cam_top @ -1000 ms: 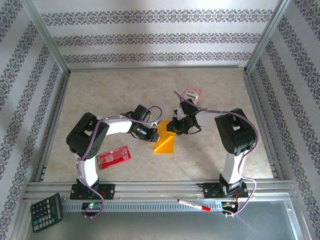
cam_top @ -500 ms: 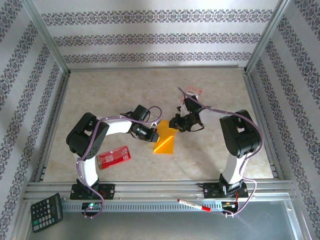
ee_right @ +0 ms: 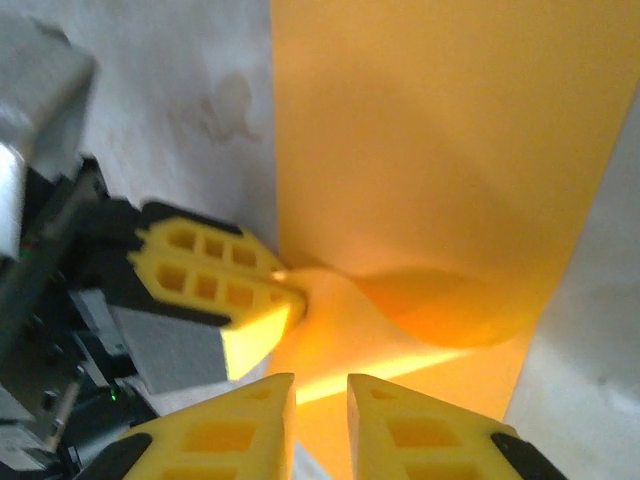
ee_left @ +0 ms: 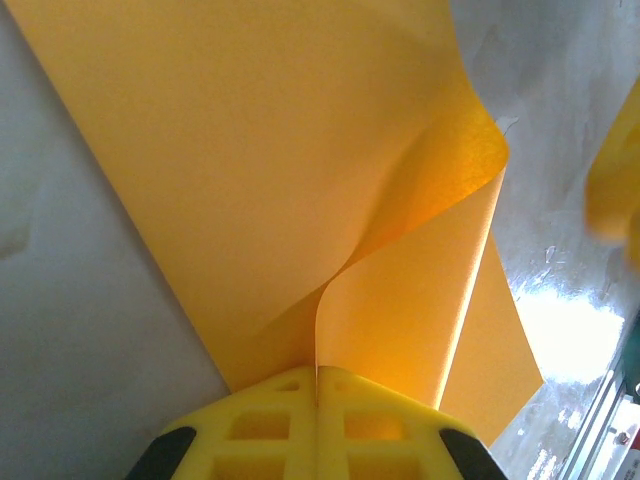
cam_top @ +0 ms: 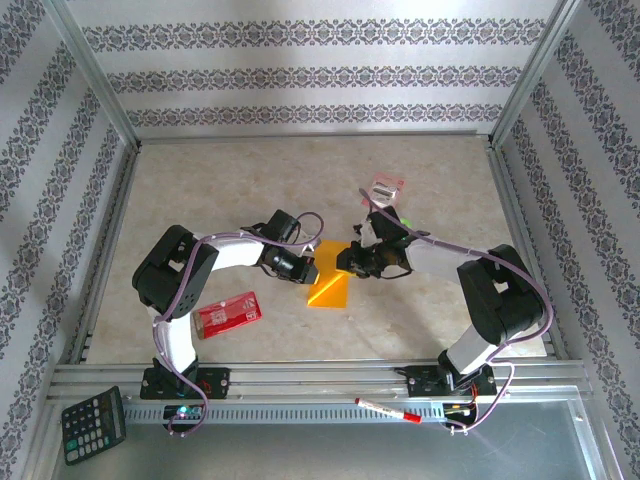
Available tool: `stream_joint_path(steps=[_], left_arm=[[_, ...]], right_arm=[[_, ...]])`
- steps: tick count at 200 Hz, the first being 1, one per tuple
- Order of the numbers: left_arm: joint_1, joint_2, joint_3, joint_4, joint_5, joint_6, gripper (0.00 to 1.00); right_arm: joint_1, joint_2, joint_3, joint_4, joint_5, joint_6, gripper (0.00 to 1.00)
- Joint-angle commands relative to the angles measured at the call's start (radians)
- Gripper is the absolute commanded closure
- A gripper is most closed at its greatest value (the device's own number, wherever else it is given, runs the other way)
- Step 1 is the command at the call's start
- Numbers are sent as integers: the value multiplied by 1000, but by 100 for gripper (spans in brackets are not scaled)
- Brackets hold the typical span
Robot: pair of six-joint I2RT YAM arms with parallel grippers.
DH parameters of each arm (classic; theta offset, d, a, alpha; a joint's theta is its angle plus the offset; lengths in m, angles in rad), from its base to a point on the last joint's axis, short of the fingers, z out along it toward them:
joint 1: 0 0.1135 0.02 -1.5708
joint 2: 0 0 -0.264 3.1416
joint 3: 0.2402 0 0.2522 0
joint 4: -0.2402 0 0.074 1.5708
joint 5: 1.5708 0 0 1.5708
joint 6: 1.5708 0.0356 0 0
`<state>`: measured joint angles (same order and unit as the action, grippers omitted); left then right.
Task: Fold a paper plane with a square sheet of paper (pick it up from the middle)
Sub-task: Fold the triangle a second time at the center of the table.
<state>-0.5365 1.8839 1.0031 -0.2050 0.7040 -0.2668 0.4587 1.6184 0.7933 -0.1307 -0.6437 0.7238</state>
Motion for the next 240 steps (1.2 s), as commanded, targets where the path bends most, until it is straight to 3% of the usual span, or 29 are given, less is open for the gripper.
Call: stream_joint_path(steps=[1, 103, 240], left_arm=[[7, 36, -17, -57, -47, -3, 100], [6, 27, -3, -65, -42, -5, 100], [2, -24, 60, -71, 31, -34, 100]], right_arm=[[1, -9, -11, 51, 30, 37, 80], [-67, 247, 219, 53, 13, -36, 81], [-65, 299, 164, 19, 53, -101, 83]])
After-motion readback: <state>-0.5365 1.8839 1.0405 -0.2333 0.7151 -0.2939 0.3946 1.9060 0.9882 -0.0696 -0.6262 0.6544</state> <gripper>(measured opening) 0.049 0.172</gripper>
